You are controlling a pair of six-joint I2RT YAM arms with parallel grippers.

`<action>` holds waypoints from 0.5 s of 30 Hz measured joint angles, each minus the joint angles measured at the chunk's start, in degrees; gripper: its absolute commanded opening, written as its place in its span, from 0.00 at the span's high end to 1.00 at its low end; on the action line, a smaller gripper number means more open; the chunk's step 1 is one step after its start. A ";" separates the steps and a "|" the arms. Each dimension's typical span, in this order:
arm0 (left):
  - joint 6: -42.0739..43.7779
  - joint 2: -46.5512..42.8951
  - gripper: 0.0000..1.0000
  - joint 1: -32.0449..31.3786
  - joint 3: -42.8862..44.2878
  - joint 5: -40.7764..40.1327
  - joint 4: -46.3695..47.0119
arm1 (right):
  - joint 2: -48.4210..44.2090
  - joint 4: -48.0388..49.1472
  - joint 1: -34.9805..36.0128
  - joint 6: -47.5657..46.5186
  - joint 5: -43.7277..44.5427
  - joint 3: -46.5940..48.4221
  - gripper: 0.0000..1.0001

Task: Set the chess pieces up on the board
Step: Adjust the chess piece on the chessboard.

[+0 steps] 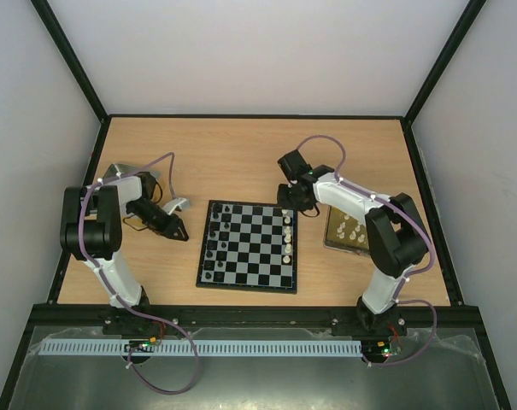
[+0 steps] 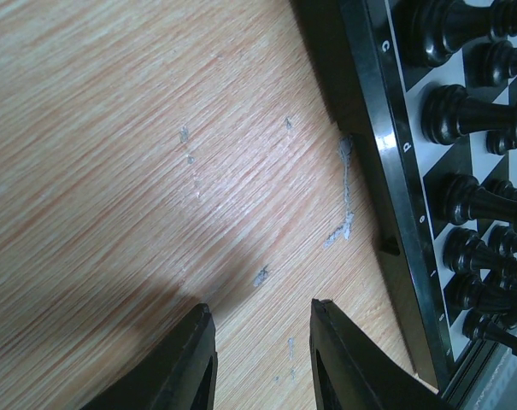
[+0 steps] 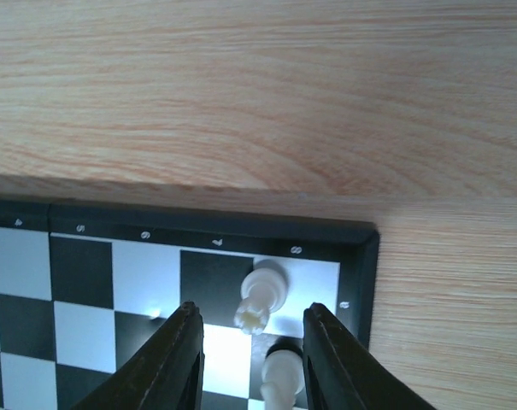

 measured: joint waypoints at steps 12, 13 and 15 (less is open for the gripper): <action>0.00 -0.11 0.67 0.00 -0.35 0.35 0.37 | 1.42 0.31 1.29 -0.92 -1.33 -0.09 0.77; 0.00 -0.11 0.67 0.00 -0.35 0.37 0.37 | 1.57 0.35 1.29 -0.96 -1.33 -0.13 0.79; 0.00 -0.11 0.67 0.00 -0.35 0.37 0.37 | 1.73 0.42 1.29 -1.01 -1.18 -0.13 0.81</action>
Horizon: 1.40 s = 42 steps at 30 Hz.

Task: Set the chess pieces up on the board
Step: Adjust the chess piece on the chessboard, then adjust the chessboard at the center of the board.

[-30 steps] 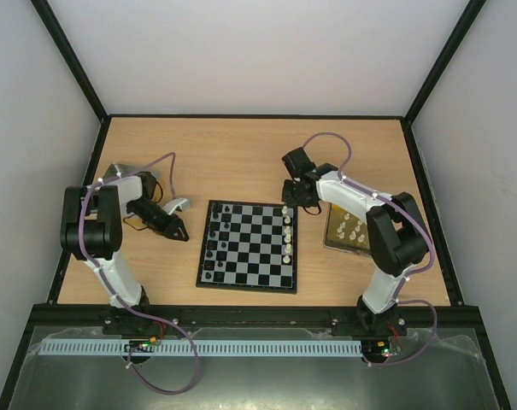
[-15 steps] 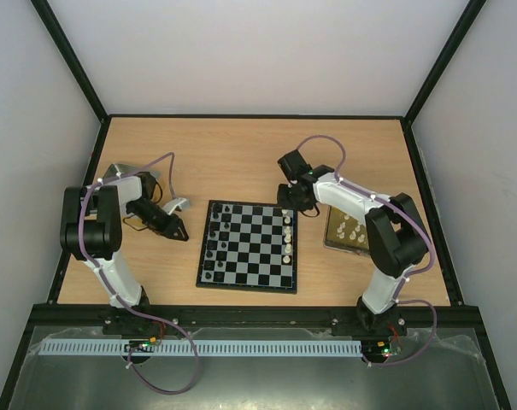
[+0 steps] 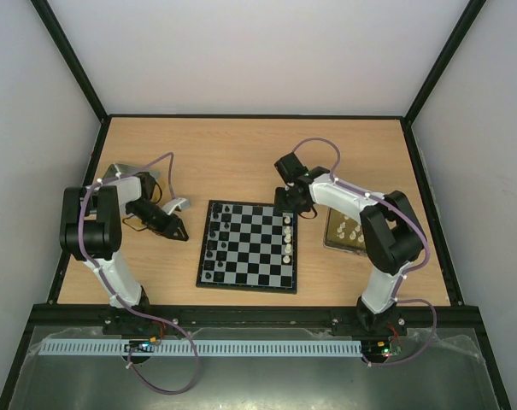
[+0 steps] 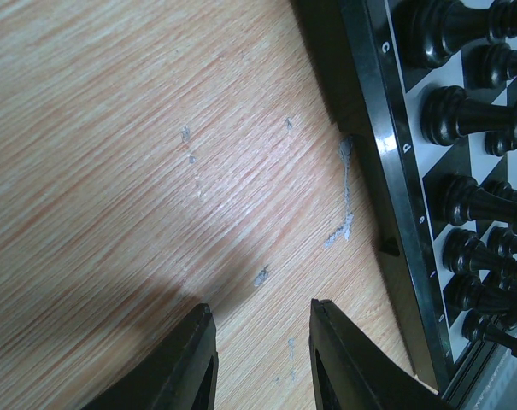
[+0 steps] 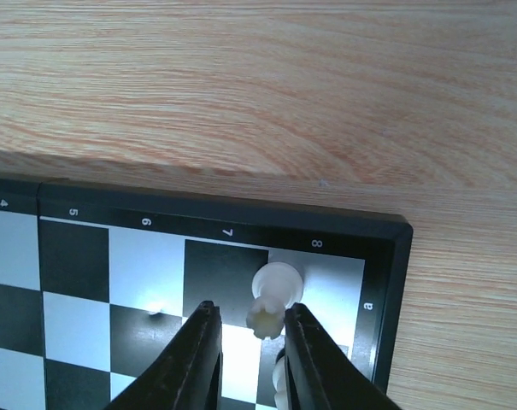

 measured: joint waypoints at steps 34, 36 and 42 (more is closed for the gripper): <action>-0.09 0.02 0.67 0.00 0.00 0.09 0.02 | 1.40 0.02 0.00 -0.39 4.37 -1.49 0.66; -0.11 0.02 0.68 0.00 0.00 0.09 0.02 | 1.16 0.02 0.00 -0.37 4.37 -1.49 0.65; -0.22 0.02 0.68 0.00 -0.02 0.09 0.04 | 0.22 -0.02 -0.02 -0.33 4.44 -1.46 0.60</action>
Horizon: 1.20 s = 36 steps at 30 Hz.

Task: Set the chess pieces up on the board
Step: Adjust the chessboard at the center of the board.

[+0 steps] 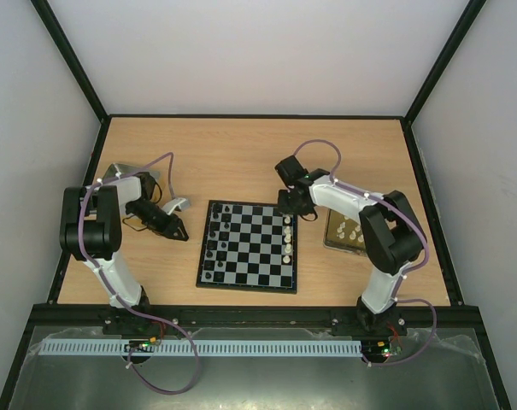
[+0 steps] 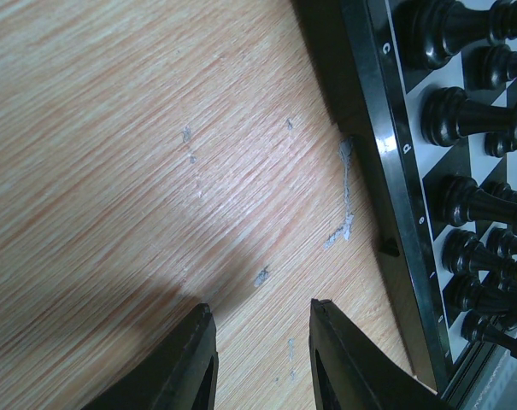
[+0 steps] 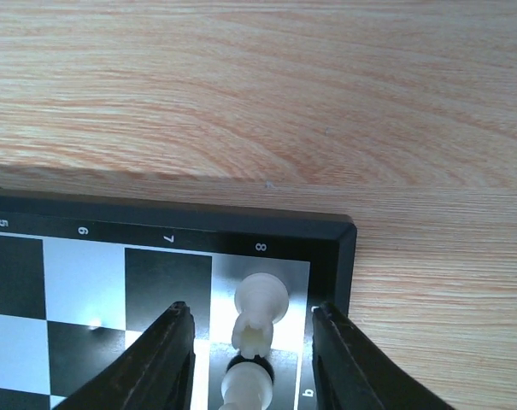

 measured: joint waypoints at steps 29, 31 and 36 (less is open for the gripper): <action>-2.78 -2.34 0.73 0.13 -2.21 -1.20 3.15 | -23.06 -11.58 28.87 3.67 3.21 -9.07 0.98; -2.91 -2.75 0.73 0.13 -2.71 -1.18 3.69 | -23.06 -11.69 30.64 3.65 0.72 -12.11 0.98; -3.58 -3.56 0.72 0.13 -3.61 -0.98 4.70 | -23.80 -11.87 32.85 3.67 -3.50 -16.83 0.98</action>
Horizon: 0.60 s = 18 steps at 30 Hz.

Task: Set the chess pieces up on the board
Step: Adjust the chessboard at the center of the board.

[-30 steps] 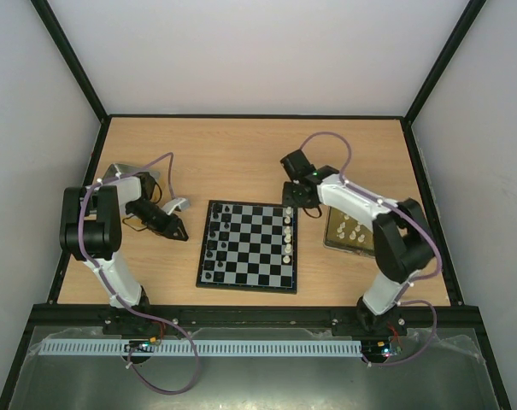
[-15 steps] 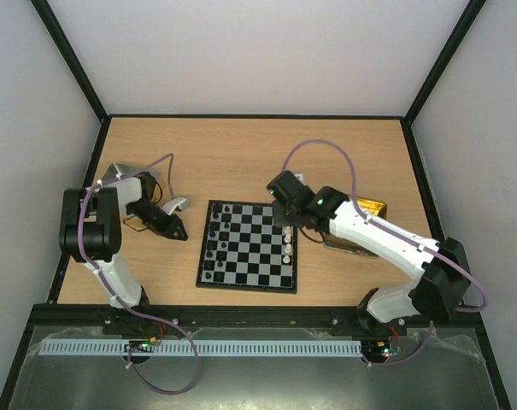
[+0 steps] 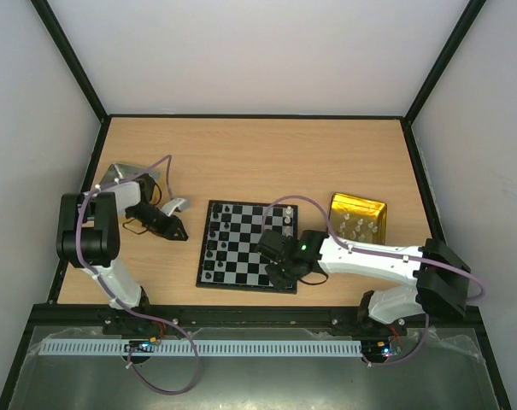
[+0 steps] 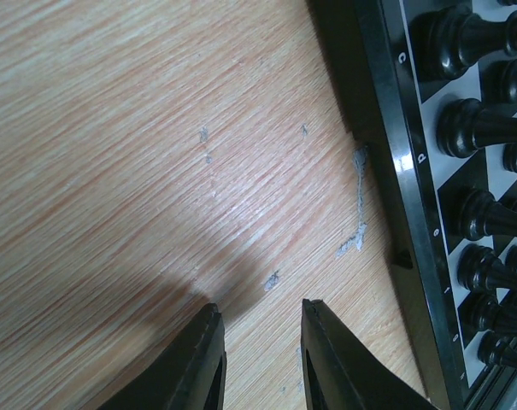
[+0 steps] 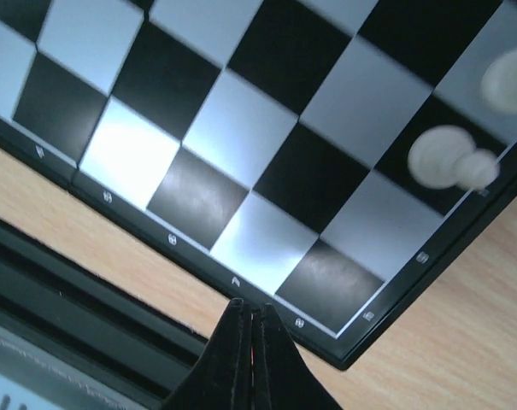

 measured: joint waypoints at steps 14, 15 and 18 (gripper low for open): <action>-1.53 -0.74 0.72 -0.02 -0.57 -0.26 0.76 | -0.50 2.97 5.92 1.57 -3.10 -9.42 0.98; -1.62 -0.74 0.72 -0.02 -0.57 -0.26 0.76 | -0.50 3.04 5.92 1.73 -3.02 -10.01 0.98; -1.81 -0.83 0.72 -0.04 -0.59 -0.33 0.79 | -0.33 3.28 5.92 2.01 -2.58 -10.91 0.98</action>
